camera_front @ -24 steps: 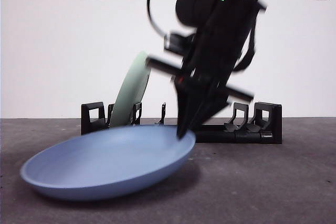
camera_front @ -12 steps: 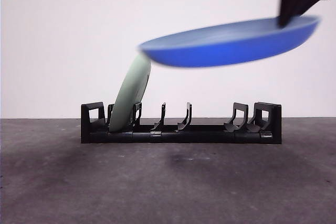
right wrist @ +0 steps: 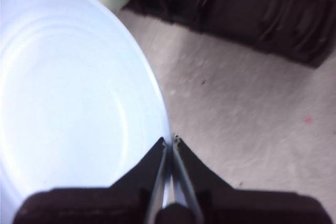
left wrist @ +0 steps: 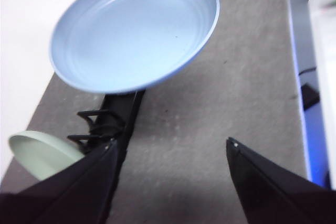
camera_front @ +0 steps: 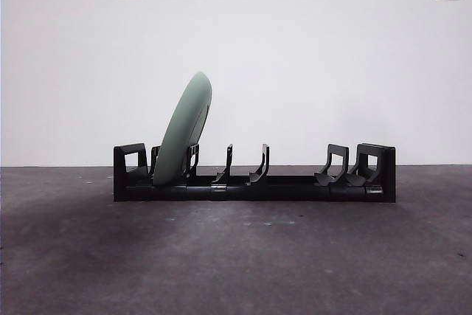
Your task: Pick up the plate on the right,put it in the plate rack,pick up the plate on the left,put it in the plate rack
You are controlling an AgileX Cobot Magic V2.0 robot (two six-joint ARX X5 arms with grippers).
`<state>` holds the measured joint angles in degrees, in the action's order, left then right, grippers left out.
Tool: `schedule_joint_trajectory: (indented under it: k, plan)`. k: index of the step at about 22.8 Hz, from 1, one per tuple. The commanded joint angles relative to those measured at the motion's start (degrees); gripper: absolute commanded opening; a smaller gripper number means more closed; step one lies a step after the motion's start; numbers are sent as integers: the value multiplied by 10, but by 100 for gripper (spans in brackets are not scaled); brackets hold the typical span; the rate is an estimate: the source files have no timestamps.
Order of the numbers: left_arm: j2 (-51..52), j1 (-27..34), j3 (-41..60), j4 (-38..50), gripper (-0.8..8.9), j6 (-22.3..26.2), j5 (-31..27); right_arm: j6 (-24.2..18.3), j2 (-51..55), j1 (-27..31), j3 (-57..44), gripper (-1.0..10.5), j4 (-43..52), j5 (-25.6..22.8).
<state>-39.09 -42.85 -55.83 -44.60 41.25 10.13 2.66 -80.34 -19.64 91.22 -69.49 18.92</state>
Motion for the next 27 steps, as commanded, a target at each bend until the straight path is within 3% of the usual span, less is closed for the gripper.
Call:
schedule_joint_trajectory:
  k: [1,4,6,18,25,27]
  plan:
    - [-4,-22,-2,7,356,42,-54,8,-41,-12,30,-12,-20,6]
    - [-8,-43,-2,11,356,81,-127,16,-94,-38,73,-12,-45,6]
    - [-14,-51,-2,12,356,98,-146,24,-121,-52,100,-12,-52,16]
    - [-71,-87,-2,38,356,193,-181,34,-203,-104,196,-12,-91,38]
    - [-109,-102,-2,40,339,205,-194,33,-204,-104,197,-12,-87,41]
    - [-119,-106,-2,41,252,205,-195,32,-204,-104,197,-12,-88,41]
